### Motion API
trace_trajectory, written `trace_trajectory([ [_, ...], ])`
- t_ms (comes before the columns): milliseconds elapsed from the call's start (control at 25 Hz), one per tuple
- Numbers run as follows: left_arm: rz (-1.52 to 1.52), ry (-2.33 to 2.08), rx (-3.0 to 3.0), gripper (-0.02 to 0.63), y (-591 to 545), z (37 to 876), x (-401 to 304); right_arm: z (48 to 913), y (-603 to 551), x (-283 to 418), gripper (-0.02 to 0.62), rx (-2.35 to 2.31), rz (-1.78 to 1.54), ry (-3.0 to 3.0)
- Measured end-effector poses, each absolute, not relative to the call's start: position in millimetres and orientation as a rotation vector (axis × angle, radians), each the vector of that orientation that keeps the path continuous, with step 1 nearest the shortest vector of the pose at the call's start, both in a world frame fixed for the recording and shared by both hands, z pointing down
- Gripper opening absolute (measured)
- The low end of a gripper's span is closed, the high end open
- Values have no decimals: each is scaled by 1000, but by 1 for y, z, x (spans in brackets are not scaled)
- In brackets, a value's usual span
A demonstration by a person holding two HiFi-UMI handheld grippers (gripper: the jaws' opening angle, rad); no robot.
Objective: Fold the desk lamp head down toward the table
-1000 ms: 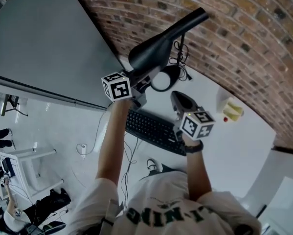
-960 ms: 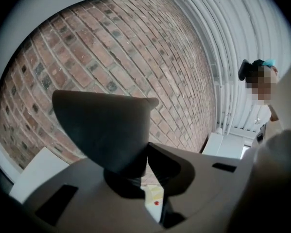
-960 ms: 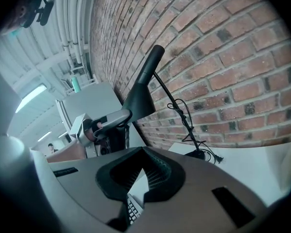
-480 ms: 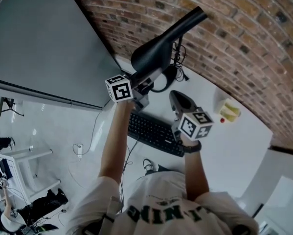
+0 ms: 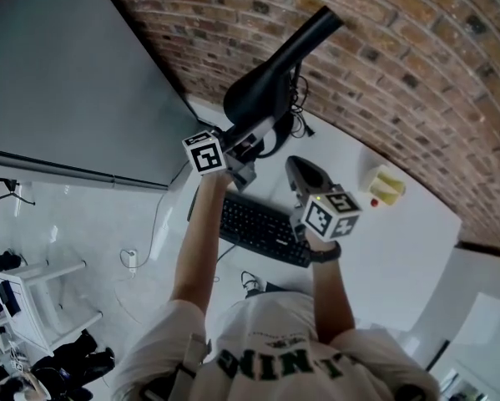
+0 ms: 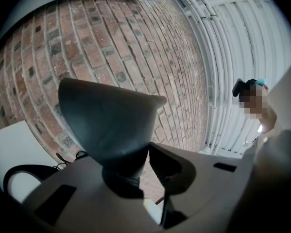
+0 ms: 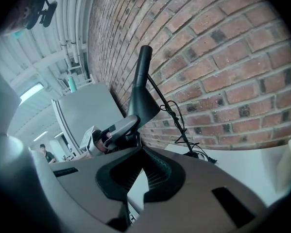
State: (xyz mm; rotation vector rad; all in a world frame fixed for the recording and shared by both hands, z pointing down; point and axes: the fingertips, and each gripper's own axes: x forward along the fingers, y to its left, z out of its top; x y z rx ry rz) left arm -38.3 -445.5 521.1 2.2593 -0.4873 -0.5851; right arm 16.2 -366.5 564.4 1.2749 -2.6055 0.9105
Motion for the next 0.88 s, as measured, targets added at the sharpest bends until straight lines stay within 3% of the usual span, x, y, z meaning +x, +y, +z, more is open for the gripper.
trace_trajectory([
  [560,-626,-483,2255,35,-449,526,-33,565,-365,19,-6,1280,907,-2600],
  [880,-410,-629,2276,77,-437,545,-34,549,-359,23,-6,1326,884,-2604],
])
